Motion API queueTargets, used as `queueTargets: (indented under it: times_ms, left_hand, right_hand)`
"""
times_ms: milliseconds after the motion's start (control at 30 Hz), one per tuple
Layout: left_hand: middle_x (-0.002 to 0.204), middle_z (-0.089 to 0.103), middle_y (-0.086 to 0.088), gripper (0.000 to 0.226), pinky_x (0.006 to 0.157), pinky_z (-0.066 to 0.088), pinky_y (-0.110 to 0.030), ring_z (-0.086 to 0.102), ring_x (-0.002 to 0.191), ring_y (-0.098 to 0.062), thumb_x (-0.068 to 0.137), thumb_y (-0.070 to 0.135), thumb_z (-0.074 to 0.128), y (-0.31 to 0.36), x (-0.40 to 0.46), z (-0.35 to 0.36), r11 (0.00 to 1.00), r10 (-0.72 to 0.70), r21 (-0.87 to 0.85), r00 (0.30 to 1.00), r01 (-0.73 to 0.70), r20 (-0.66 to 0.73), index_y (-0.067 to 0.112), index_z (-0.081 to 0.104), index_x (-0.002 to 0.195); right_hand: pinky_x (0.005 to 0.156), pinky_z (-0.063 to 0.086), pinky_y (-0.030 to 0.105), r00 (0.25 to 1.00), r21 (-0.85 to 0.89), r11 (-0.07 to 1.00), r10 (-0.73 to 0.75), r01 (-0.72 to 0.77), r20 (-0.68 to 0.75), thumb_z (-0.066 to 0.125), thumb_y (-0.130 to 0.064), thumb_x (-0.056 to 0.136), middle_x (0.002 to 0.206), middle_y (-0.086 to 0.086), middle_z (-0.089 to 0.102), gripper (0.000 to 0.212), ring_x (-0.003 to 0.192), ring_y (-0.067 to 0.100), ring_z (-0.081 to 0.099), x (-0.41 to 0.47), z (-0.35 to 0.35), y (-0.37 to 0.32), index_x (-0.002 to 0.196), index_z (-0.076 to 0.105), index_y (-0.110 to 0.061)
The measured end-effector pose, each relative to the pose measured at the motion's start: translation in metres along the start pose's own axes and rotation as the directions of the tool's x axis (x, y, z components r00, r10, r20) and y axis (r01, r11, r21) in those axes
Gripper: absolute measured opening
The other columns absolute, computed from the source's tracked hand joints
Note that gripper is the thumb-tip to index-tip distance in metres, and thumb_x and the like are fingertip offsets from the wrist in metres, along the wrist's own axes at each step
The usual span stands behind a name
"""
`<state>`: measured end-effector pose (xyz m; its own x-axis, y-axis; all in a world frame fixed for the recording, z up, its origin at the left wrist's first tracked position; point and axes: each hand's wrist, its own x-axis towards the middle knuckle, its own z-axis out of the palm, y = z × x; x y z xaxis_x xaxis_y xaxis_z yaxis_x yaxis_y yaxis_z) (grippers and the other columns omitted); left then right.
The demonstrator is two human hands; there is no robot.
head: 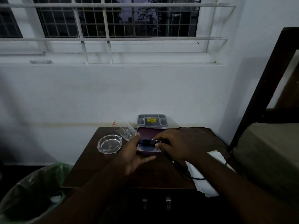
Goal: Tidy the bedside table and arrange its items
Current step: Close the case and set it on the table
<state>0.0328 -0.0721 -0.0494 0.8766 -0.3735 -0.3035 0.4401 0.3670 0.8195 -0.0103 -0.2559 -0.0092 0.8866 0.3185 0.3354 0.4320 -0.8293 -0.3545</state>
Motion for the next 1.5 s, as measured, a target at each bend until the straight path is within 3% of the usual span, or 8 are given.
queueTargets:
  times_ms: [100, 200, 367, 533, 733, 900, 1267, 1500]
  left_hand:
    - [0.104, 0.071, -0.018, 0.036, 0.057, 0.06, -0.044, 0.074, 0.077, -0.032, 0.098, 0.042, 0.047, -0.002, 0.003, 0.0, 1.0, 0.013, -0.003, 1.0, -0.013, -0.003, 0.01, 0.063, 0.107]
    - [0.089, 0.077, -0.015, 0.036, 0.058, 0.06, -0.044, 0.075, 0.076, -0.031, 0.097, 0.043, 0.048, -0.002, 0.003, -0.001, 0.999, 0.012, -0.031, 1.0, -0.011, 0.028, 0.011, 0.064, 0.105]
    - [0.108, 0.068, -0.019, 0.033, 0.063, 0.06, -0.046, 0.071, 0.09, -0.037, 0.096, 0.042, 0.052, 0.001, 0.002, -0.001, 0.998, 0.006, -0.058, 1.0, -0.006, 0.0, 0.014, 0.063, 0.11]
    - [0.118, 0.064, -0.021, 0.034, 0.068, 0.059, -0.05, 0.066, 0.101, -0.041, 0.096, 0.038, 0.051, 0.003, 0.003, -0.004, 0.994, 0.014, -0.107, 0.999, -0.01, 0.041, 0.014, 0.059, 0.119]
    - [0.119, 0.068, -0.021, 0.054, 0.081, 0.056, -0.056, 0.064, 0.109, -0.043, 0.092, 0.054, 0.048, 0.007, 0.004, -0.008, 0.993, -0.011, -0.114, 0.989, 0.028, 0.149, 0.01, 0.062, 0.119]
    - [0.115, 0.061, -0.024, 0.023, 0.068, 0.062, -0.045, 0.071, 0.09, -0.036, 0.087, 0.002, 0.061, 0.008, 0.003, -0.004, 0.997, 0.006, -0.075, 0.997, -0.001, 0.071, 0.0, 0.055, 0.109]
    - [0.114, 0.062, -0.029, 0.026, 0.068, 0.063, -0.043, 0.068, 0.097, -0.039, 0.089, -0.003, 0.058, 0.012, -0.007, 0.002, 1.0, -0.02, -0.021, 1.0, 0.02, 0.019, -0.004, 0.053, 0.114]
    - [0.103, 0.068, -0.024, 0.023, 0.056, 0.061, -0.031, 0.073, 0.076, -0.029, 0.091, 0.013, 0.062, 0.01, -0.006, 0.003, 0.995, -0.046, 0.09, 0.999, 0.045, 0.014, 0.005, 0.06, 0.112]
  right_hand:
    - [0.08, 0.034, -0.002, 0.999, 0.015, 1.0, -0.027, 0.027, -0.02, 0.062, -0.024, 0.091, 0.111, -0.003, 0.072, 0.027, 0.099, 0.006, 0.061, 0.0, 0.003, 0.0, 0.116, 0.069, -0.019]
    - [0.092, 0.043, 0.021, 0.998, -0.021, 0.998, -0.054, 0.053, -0.025, 0.066, -0.031, 0.087, 0.112, 0.001, 0.066, 0.033, 0.105, 0.015, 0.057, 0.0, 0.008, 0.003, 0.119, 0.066, -0.02]
    - [0.093, 0.043, 0.032, 0.848, 0.095, 0.954, 0.296, -0.283, -0.44, 0.064, -0.055, 0.08, 0.125, -0.004, 0.049, 0.05, 0.113, 0.015, 0.045, -0.002, 0.006, 0.011, 0.124, 0.052, -0.032]
    - [0.075, 0.059, 0.038, 0.791, 0.786, 0.381, 0.573, -0.487, 0.213, 0.057, -0.06, 0.086, 0.119, 0.002, 0.068, 0.043, 0.103, 0.019, 0.068, -0.009, -0.003, 0.017, 0.118, 0.058, -0.032]
    - [0.07, 0.06, 0.04, 0.764, 0.873, 0.147, 0.565, -0.465, 0.312, 0.058, -0.05, 0.09, 0.095, 0.006, 0.076, 0.031, 0.087, 0.023, 0.074, -0.008, -0.004, 0.024, 0.089, 0.064, -0.02]
    - [0.075, 0.061, 0.042, 0.747, 0.874, 0.15, 0.597, -0.461, 0.292, 0.073, -0.009, 0.083, 0.12, 0.018, 0.063, 0.036, 0.103, 0.028, 0.067, -0.006, 0.006, 0.029, 0.114, 0.055, -0.011]
    - [0.072, 0.061, 0.041, 0.742, 0.876, 0.139, 0.602, -0.463, 0.296, 0.075, -0.002, 0.079, 0.127, 0.018, 0.055, 0.054, 0.103, 0.031, 0.068, -0.006, 0.009, 0.034, 0.125, 0.049, -0.012]
    - [0.067, 0.055, 0.024, 0.849, 0.401, 0.754, 0.404, -0.52, 0.34, 0.086, -0.045, 0.06, 0.097, -0.007, 0.069, 0.054, 0.085, 0.008, 0.067, -0.014, 0.001, 0.024, 0.108, 0.066, -0.028]
